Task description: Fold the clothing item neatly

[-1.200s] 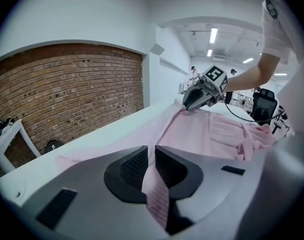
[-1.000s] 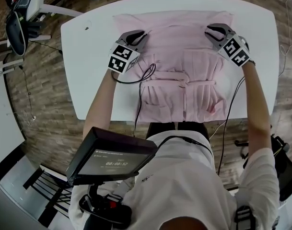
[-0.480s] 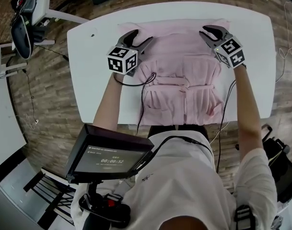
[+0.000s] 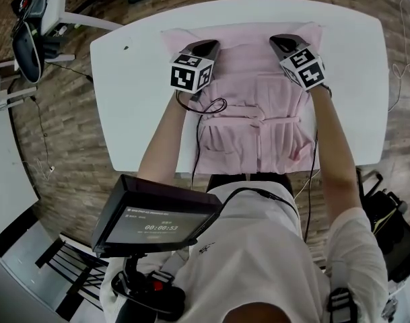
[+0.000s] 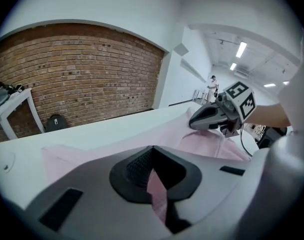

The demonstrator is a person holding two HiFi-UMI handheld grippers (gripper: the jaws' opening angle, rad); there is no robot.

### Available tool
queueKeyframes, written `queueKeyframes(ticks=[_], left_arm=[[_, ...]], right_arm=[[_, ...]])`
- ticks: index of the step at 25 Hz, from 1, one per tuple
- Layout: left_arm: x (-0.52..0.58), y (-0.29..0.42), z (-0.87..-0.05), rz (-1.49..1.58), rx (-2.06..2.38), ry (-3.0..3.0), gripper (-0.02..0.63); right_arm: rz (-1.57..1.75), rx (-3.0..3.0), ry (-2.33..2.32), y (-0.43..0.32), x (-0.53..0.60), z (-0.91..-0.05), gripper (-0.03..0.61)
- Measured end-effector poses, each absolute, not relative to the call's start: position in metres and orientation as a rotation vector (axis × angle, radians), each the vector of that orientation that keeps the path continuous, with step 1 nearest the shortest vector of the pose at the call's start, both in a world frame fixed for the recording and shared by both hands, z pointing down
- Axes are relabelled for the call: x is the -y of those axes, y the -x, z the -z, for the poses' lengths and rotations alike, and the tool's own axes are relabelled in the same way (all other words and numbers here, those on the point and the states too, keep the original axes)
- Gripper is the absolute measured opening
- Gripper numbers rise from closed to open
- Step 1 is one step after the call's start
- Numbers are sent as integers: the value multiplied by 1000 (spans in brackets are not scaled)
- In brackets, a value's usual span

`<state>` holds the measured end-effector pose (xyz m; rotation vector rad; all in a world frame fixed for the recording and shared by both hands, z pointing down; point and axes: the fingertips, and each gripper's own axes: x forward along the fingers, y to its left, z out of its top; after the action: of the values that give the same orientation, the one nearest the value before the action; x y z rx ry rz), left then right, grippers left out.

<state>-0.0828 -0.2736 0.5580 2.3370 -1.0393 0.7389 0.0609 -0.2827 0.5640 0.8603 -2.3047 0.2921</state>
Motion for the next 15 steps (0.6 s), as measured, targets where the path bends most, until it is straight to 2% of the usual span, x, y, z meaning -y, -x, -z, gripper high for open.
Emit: queueKeyframes(ticks=[9, 15], left_arm=[[260, 112, -594, -869, 1046, -2246, 3], [266, 106, -569, -800, 1063, -2292, 3]], right_arm=[[-260, 2181, -841, -92, 278, -587, 3], [-337, 2290, -925, -93, 279, -561, 3]])
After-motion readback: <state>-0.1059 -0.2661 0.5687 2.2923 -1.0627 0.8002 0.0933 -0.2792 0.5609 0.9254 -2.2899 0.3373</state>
